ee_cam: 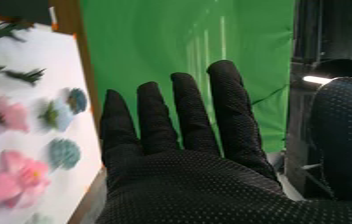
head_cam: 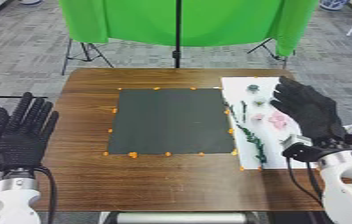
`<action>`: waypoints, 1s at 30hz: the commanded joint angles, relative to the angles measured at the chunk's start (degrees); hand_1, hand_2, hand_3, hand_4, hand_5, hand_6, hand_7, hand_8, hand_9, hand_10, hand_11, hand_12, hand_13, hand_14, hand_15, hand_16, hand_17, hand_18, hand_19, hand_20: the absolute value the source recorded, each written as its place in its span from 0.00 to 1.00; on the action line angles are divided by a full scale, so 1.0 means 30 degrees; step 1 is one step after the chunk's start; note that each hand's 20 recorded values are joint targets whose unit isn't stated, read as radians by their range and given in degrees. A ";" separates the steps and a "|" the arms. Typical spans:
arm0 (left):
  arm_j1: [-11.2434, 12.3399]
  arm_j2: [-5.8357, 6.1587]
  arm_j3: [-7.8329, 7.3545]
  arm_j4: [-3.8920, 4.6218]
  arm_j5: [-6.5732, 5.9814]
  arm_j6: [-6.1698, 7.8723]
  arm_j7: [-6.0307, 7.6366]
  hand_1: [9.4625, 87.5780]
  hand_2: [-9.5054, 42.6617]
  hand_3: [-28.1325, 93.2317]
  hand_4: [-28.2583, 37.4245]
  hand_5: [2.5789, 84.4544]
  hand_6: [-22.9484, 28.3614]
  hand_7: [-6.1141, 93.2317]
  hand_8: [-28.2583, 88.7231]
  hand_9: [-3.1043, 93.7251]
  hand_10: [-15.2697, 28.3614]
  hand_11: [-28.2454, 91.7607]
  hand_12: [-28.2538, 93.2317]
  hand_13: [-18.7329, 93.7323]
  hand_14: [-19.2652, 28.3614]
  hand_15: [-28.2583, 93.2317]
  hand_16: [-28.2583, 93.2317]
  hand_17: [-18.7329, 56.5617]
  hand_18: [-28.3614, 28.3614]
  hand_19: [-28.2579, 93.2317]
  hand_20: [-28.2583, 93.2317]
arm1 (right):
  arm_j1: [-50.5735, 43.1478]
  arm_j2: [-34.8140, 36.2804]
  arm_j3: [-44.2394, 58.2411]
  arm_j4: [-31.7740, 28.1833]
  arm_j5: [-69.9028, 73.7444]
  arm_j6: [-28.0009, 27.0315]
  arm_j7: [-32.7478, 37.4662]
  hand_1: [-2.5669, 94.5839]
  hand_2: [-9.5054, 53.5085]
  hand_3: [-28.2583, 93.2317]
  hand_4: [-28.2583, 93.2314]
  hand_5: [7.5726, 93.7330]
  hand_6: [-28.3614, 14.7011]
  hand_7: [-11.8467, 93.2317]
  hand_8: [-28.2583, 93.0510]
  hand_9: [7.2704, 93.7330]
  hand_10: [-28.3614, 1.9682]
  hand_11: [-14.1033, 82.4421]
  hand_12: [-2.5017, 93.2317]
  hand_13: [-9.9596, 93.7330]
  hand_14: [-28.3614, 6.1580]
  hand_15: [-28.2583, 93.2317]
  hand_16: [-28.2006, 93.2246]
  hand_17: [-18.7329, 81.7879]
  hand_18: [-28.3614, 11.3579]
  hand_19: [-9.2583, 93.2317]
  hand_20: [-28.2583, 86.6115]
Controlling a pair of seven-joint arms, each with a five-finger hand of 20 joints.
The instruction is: Arrange flowers
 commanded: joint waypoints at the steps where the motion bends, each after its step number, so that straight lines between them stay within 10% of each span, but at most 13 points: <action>1: -0.0109 0.0170 0.0082 -0.0115 0.1196 0.0414 -0.0538 0.17 0.53 0.84 0.00 0.48 0.60 0.10 0.18 0.38 0.64 0.32 0.29 0.37 0.60 0.35 0.19 0.23 0.64 0.36 0.33 | 0.0631 0.0510 -0.0120 0.0017 -0.0184 0.0632 -0.0389 0.14 0.34 0.91 0.02 0.41 0.59 0.21 0.13 0.36 0.55 0.18 0.11 0.35 0.47 0.29 0.30 0.30 0.40 0.24 0.34; 7: -0.0006 0.0524 0.0026 -0.0204 0.1129 0.0624 -0.0677 0.18 0.52 0.84 0.00 0.48 0.60 0.10 0.18 0.37 0.64 0.32 0.29 0.37 0.60 0.35 0.19 0.23 0.64 0.36 0.33 | 0.0213 0.0513 0.0225 -0.0213 -0.0274 0.0612 0.0136 0.15 0.32 0.91 0.02 0.40 0.56 0.21 0.13 0.36 0.52 0.18 0.11 0.35 0.46 0.29 0.29 0.30 0.38 0.24 0.35; 13: 0.0251 0.1882 -0.0379 -0.0298 0.1212 0.0812 -0.1704 0.19 0.51 0.84 0.00 0.47 0.60 0.10 0.18 0.37 0.64 0.32 0.29 0.37 0.60 0.36 0.19 0.23 0.64 0.36 0.33 | 0.0138 0.0866 0.0140 -0.0739 -0.3337 0.2383 0.1583 0.16 0.28 0.91 0.02 0.40 0.52 0.20 0.14 0.34 0.46 0.18 0.12 0.36 0.38 0.30 0.31 0.30 0.34 0.27 0.36; 18: 0.0524 0.2106 -0.0632 -0.0421 0.1041 0.0985 -0.1647 0.19 0.51 0.84 0.00 0.48 0.60 0.10 0.18 0.37 0.64 0.33 0.29 0.36 0.61 0.36 0.19 0.23 0.64 0.37 0.33 | 0.0863 0.1660 -0.1193 -0.0266 -0.8918 0.4004 0.2707 0.23 0.18 0.89 0.03 0.43 0.48 0.21 0.14 0.38 0.42 0.21 0.14 0.47 0.37 0.34 0.37 0.30 0.26 0.47 0.40; 24: 0.0544 0.2209 -0.0453 -0.0421 0.0891 0.0803 -0.1647 0.20 0.51 0.84 0.00 0.48 0.61 0.10 0.18 0.37 0.65 0.33 0.29 0.37 0.62 0.37 0.19 0.23 0.64 0.37 0.33 | 0.1225 0.2594 -0.2600 -0.0502 -1.8980 0.5012 0.7579 0.36 0.00 0.86 0.02 0.63 0.56 0.29 0.12 0.62 0.46 0.37 0.20 0.63 0.45 0.74 0.41 0.38 0.19 0.80 0.54; 30: 0.0507 0.2127 -0.0382 -0.0376 0.0823 0.0754 -0.1599 0.20 0.51 0.84 0.00 0.49 0.61 0.11 0.18 0.38 0.66 0.34 0.30 0.38 0.63 0.38 0.19 0.23 0.64 0.37 0.33 | 0.0168 0.3484 -0.2531 -0.1532 -2.3946 0.0421 1.0429 0.39 0.00 0.79 0.00 0.72 0.62 0.39 0.11 0.69 0.44 0.56 0.32 0.66 0.41 0.86 0.48 0.43 0.14 0.86 0.60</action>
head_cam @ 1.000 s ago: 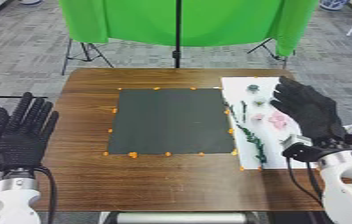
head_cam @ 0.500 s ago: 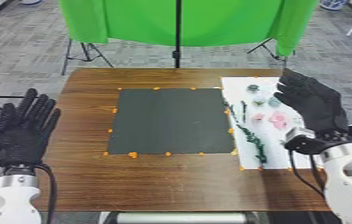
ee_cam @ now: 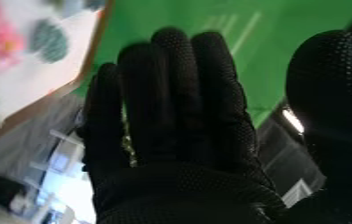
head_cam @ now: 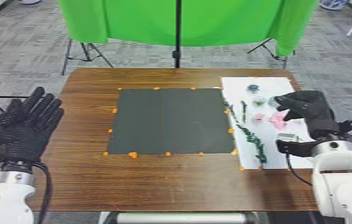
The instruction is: Arrange flowers
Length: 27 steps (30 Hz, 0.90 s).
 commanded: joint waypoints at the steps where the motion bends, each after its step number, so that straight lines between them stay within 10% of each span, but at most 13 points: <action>1: 0.0335 -0.0177 0.0096 -0.0051 -0.0184 0.0008 0.0005 0.20 0.51 0.84 0.00 0.49 0.61 0.12 0.18 0.38 0.66 0.34 0.30 0.38 0.64 0.39 0.19 0.23 0.65 0.37 0.33 | -0.1213 0.1270 -0.0064 -0.1110 -1.1084 -0.4927 0.3677 0.40 0.00 0.75 0.00 0.72 0.62 0.39 0.11 0.69 0.44 0.56 0.32 0.66 0.41 0.86 0.48 0.43 0.13 0.87 0.61; 5: 0.0656 -0.0485 -0.0015 -0.0068 -0.0084 -0.0211 0.0008 0.20 0.52 0.84 0.00 0.49 0.62 0.12 0.18 0.39 0.66 0.34 0.30 0.39 0.63 0.39 0.19 0.23 0.65 0.38 0.33 | -0.1348 0.1739 -0.1203 -0.1106 -1.2528 -0.5807 0.4015 0.54 0.00 0.52 0.00 0.73 0.61 0.35 0.11 0.70 0.43 0.59 0.34 0.67 0.40 0.87 0.51 0.44 0.11 0.88 0.63; 15: 0.1113 -0.1033 -0.0087 -0.0085 -0.0196 -0.0019 -0.0024 0.20 0.52 0.84 0.00 0.50 0.61 0.12 0.18 0.39 0.66 0.35 0.30 0.39 0.63 0.39 0.19 0.22 0.66 0.38 0.33 | 0.0864 0.1708 -0.4897 0.0658 -1.4150 -0.5930 0.4241 0.60 0.00 0.42 0.02 0.72 0.59 0.28 0.13 0.70 0.42 0.59 0.34 0.68 0.39 0.88 0.53 0.45 0.08 0.88 0.63; 20: 0.0967 -0.1926 0.0044 -0.0030 0.0111 -0.0143 0.0141 0.19 0.52 0.84 0.00 0.50 0.61 0.12 0.18 0.40 0.66 0.35 0.30 0.39 0.63 0.39 0.19 0.22 0.66 0.39 0.33 | 0.1986 0.1595 -0.6501 0.1677 -1.5454 -0.6827 0.5195 0.65 0.00 0.36 0.04 0.74 0.57 0.25 0.13 0.73 0.43 0.58 0.34 0.69 0.39 0.88 0.54 0.46 0.06 0.89 0.63; 27: 0.1509 -0.2368 -0.0424 -0.0162 -0.0226 0.0119 0.0444 0.20 0.54 0.84 0.00 0.50 0.61 0.13 0.18 0.40 0.66 0.35 0.30 0.39 0.63 0.39 0.19 0.22 0.67 0.39 0.33 | 0.2783 0.1077 -0.7806 0.2426 -1.6499 -0.7375 0.5983 0.56 0.00 0.73 0.00 0.76 0.60 0.28 0.14 0.74 0.46 0.60 0.35 0.70 0.41 0.88 0.54 0.47 0.07 0.90 0.62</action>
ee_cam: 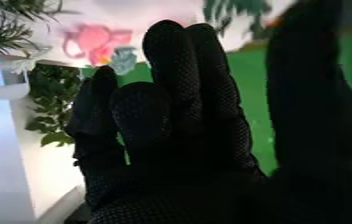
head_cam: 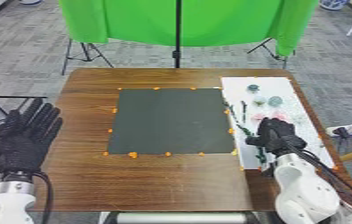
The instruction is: Arrange flowers
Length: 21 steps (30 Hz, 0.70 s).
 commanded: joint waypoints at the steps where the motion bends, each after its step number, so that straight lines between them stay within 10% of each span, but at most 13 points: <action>1: 0.0739 -0.0813 -0.0389 -0.0029 -0.0270 0.0102 0.0290 0.20 0.56 0.84 0.00 0.50 0.61 0.13 0.18 0.40 0.66 0.35 0.30 0.40 0.63 0.39 0.19 0.22 0.67 0.39 0.33 | 0.0609 -0.0679 -0.1056 0.0636 -0.0947 -0.0723 0.1013 0.58 0.00 0.71 0.00 0.77 0.61 0.30 0.15 0.74 0.47 0.60 0.37 0.70 0.42 0.88 0.54 0.48 0.07 0.90 0.62; 2: 0.0831 -0.0859 -0.0445 -0.0059 -0.0342 0.0043 0.0326 0.20 0.56 0.84 0.00 0.50 0.61 0.13 0.18 0.40 0.66 0.35 0.30 0.40 0.63 0.39 0.19 0.22 0.67 0.39 0.33 | 0.0667 -0.0733 -0.1152 0.0748 -0.0826 -0.0745 0.1057 0.63 0.00 0.66 0.00 0.77 0.62 0.33 0.21 0.74 0.48 0.59 0.42 0.70 0.42 0.89 0.54 0.48 0.07 0.91 0.62; 4: 0.0878 -0.0915 -0.0480 -0.0053 -0.0283 -0.0077 0.0305 0.20 0.57 0.85 0.00 0.50 0.61 0.13 0.18 0.40 0.66 0.35 0.30 0.40 0.64 0.39 0.19 0.22 0.68 0.40 0.33 | 0.0615 -0.0787 -0.1264 0.0797 -0.0627 -0.0639 0.1056 0.94 0.00 0.11 0.29 0.79 0.61 0.42 0.27 0.76 0.50 0.59 0.50 0.71 0.43 0.89 0.54 0.49 0.07 0.91 0.62; 5: 0.0912 -0.0930 -0.0492 -0.0060 -0.0251 -0.0112 0.0293 0.20 0.56 0.84 0.00 0.50 0.61 0.13 0.18 0.40 0.66 0.35 0.30 0.40 0.64 0.39 0.19 0.21 0.68 0.40 0.33 | 0.0568 -0.0821 -0.1269 0.0761 -0.0581 -0.0635 0.1000 0.98 0.00 0.03 0.35 0.79 0.61 0.45 0.29 0.77 0.51 0.58 0.52 0.72 0.43 0.89 0.54 0.49 0.07 0.91 0.62; 21: 0.1213 -0.0839 -0.0551 0.0030 -0.0978 -0.0214 0.0244 0.19 0.54 0.85 0.00 0.50 0.61 0.13 0.18 0.40 0.66 0.35 0.31 0.40 0.67 0.41 0.20 0.21 0.69 0.40 0.34 | 0.0224 -0.0290 0.0528 -0.2294 0.4031 0.4232 0.1839 0.97 0.00 0.00 0.67 0.79 0.61 0.54 0.39 0.84 0.53 0.50 0.59 0.76 0.45 0.87 0.52 0.53 0.06 0.92 0.62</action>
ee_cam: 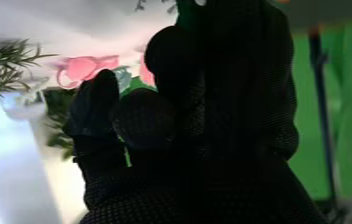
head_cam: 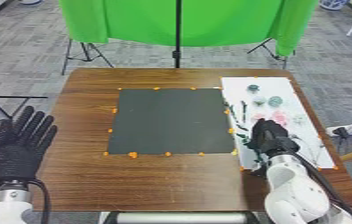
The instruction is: Arrange flowers
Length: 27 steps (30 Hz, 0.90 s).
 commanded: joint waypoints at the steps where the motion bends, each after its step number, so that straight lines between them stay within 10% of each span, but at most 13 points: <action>1: 0.0439 -0.0025 -0.0132 0.0044 -0.0527 -0.0171 -0.0036 0.19 0.54 0.85 0.00 0.50 0.61 0.13 0.18 0.40 0.66 0.35 0.31 0.40 0.67 0.41 0.20 0.21 0.69 0.40 0.34 | -0.0047 0.0406 0.1348 -0.2273 0.1326 0.1598 0.0820 0.97 0.00 0.00 0.68 0.79 0.61 0.54 0.40 0.84 0.53 0.50 0.58 0.77 0.45 0.87 0.52 0.54 0.06 0.92 0.62; 20: 0.2622 0.0694 -0.1798 -0.0489 -0.1318 -0.0685 -0.0092 0.19 0.52 0.85 0.00 0.49 0.60 0.12 0.18 0.39 0.65 0.34 0.31 0.40 0.66 0.41 0.20 0.21 0.69 0.40 0.34 | 0.7479 -0.2759 -0.4259 -0.1895 1.1277 0.4504 0.5538 0.95 0.00 0.00 0.73 0.80 0.60 0.55 0.40 0.86 0.52 0.50 0.58 0.79 0.41 0.87 0.52 0.56 0.00 0.96 0.60; 27: 0.2078 0.0983 -0.1328 -0.0363 -0.1436 -0.0504 -0.0093 0.19 0.52 0.85 0.00 0.49 0.60 0.12 0.18 0.39 0.65 0.34 0.31 0.40 0.66 0.41 0.20 0.21 0.69 0.40 0.34 | 1.1444 -0.5303 -0.8346 0.0848 1.1918 0.5650 0.6131 0.95 0.00 0.00 0.74 0.80 0.59 0.55 0.40 0.86 0.51 0.51 0.58 0.79 0.40 0.87 0.51 0.56 0.00 0.96 0.60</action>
